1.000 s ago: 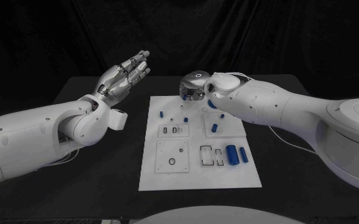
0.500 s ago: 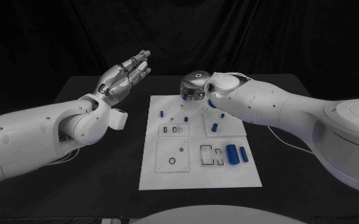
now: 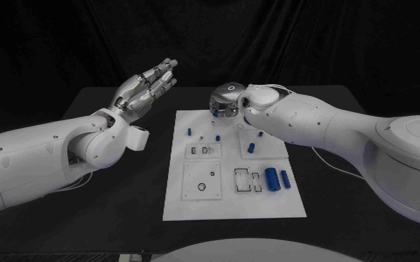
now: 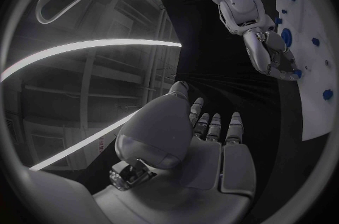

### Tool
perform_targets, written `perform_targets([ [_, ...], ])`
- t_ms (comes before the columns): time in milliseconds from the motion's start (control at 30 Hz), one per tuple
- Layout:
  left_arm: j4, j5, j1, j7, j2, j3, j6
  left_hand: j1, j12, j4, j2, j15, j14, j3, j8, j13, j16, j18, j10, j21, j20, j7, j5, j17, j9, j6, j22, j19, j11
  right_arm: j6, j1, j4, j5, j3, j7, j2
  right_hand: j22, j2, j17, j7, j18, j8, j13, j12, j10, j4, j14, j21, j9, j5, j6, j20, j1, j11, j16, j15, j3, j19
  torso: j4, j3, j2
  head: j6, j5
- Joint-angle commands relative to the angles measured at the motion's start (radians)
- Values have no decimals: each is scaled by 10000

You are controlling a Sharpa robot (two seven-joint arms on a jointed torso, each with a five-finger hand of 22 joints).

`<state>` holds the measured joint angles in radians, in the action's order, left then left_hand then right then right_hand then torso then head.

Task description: Assemble the parts on the task board

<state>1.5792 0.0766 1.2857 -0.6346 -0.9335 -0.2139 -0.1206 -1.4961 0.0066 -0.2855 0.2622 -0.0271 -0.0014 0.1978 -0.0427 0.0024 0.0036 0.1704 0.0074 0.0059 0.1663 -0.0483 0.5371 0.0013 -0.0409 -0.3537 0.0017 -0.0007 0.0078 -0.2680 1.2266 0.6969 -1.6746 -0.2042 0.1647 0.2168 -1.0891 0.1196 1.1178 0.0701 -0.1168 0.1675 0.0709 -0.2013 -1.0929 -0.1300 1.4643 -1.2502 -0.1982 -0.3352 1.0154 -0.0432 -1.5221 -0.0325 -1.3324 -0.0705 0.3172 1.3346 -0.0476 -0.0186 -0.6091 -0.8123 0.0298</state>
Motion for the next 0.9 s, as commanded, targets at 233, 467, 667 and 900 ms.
perform_targets([
  [233, 7, 9, -9, -51, 16, 11, 154, -79, -37, -9, 9, -73, 14, -75, -65, 5, -36, 101, 15, -36, 76, -32, 48, -13, -23, -212, 3, 31, 83, 474, -35, -2, -104, -6, -441, -26, -39, 318, -349, -807, 80, -1013, -61, 1166, 1467, -3, -159, 63, 424, 527, -1611, -141, 367, -125, 234, 185, 257, -213, 6, -7, 7, -16, -3],
  [467, 7, 9, -9, -15, -11, 11, 150, -83, -40, -9, 5, -73, 14, -76, -73, 3, -36, 101, 7, -38, 78, -43, 49, -13, -24, -231, 1, 29, 95, 356, -26, 60, -104, -7, -709, 139, 278, 201, -825, -1234, -20, -1124, -28, 1404, 2951, 324, -485, 497, 1048, 905, -3660, -183, 472, -104, 578, 211, -297, -621, 13, -3, 17, -12, -31],
  [667, 20, 9, -11, -12, -48, 10, 145, -85, -40, -8, 2, -73, 14, -76, -71, 2, -36, 101, 7, -38, 79, -46, 49, -13, -21, -209, 1, 29, 98, -767, 145, 564, -104, -8, -615, 643, 308, 123, -445, -1252, -58, -1106, 60, 1350, 3206, 302, -359, 623, 1273, 1255, -4194, -173, 522, -80, 334, 187, -840, -647, 10, 2, 20, 54, -53],
  [900, -14, 9, -22, -39, -79, 10, 108, -90, -44, -15, -23, -88, 14, -71, -24, -2, -36, 100, -7, -44, 74, 30, 40, -13, 13, 16, -4, 23, 45, -1721, 627, 2047, 4, -11, -587, 1944, -95, -100, -54, -900, 12, -800, 628, 253, 860, -115, -89, 383, 1128, 1756, -2244, -134, 836, -106, 40, 171, -1178, -258, 45, 3, 45, 21, -191],
])
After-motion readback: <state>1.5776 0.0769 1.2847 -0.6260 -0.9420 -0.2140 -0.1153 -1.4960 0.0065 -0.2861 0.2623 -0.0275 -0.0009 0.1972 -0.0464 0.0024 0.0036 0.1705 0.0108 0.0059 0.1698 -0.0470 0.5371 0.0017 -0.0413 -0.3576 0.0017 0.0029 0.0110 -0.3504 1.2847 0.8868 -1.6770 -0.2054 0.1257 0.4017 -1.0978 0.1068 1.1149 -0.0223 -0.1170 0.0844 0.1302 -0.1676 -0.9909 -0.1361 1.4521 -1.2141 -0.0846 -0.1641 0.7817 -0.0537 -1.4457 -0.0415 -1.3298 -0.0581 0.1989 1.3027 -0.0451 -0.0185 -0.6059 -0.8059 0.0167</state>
